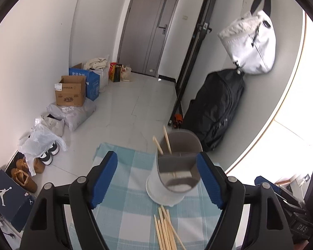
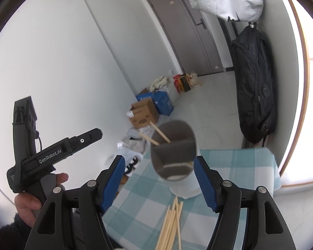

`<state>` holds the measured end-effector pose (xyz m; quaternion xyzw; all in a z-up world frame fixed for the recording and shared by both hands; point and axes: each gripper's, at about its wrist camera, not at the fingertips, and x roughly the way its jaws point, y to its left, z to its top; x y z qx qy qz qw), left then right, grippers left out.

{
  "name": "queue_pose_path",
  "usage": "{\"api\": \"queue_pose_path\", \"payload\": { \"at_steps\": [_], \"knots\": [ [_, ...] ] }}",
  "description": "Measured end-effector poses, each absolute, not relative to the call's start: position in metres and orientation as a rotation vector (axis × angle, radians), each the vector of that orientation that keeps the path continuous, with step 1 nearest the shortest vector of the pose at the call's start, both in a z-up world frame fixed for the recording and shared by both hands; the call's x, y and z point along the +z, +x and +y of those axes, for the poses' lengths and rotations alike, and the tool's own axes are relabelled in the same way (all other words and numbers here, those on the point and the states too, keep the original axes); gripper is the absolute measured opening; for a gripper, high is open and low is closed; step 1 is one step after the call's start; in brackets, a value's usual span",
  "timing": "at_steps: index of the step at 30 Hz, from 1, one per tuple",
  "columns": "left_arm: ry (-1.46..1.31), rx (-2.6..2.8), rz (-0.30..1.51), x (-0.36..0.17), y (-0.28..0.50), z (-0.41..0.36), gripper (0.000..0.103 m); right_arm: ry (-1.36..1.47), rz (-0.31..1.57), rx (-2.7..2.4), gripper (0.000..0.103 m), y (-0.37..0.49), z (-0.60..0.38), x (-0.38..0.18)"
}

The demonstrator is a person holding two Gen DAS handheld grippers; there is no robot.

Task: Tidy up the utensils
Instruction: 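Lower the right tool onto the remaining chopsticks and close it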

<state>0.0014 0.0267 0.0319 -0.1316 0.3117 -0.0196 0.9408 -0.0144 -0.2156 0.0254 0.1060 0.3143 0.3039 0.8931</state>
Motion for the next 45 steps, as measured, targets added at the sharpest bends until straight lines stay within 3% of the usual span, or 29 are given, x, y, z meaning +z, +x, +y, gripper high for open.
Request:
{"api": "queue_pose_path", "payload": {
  "at_steps": [3, 7, 23, 27, 29, 42, 45],
  "knots": [
    [-0.262, -0.05, 0.664, 0.02, -0.001, 0.023, 0.075, 0.188, 0.667, 0.632, 0.071, -0.019, -0.213, 0.015],
    [-0.233, -0.057, 0.69, 0.004, 0.0, 0.02, 0.075, 0.155, 0.694, 0.628, 0.083, -0.017, -0.212, 0.001],
    [-0.327, -0.008, 0.902, -0.071, 0.016, 0.057, 0.075, -0.033, 0.985, 0.655, 0.082, 0.017, -0.167, -0.077],
    [-0.346, 0.017, 0.92, -0.075, 0.016, 0.065, 0.075, -0.047, 1.066, 0.672, 0.069, 0.033, -0.148, -0.099],
    [-0.35, 0.022, 0.927, -0.076, 0.016, 0.067, 0.075, -0.057, 1.108, 0.674, 0.057, 0.04, -0.137, -0.111],
    [-0.36, 0.024, 1.021, -0.093, 0.025, 0.075, 0.075, -0.072, 1.18, 0.598, 0.032, 0.062, -0.104, -0.147],
    [-0.361, 0.023, 1.033, -0.095, 0.025, 0.076, 0.075, -0.065, 1.189, 0.564, 0.019, 0.065, -0.106, -0.149]
  ]
}}
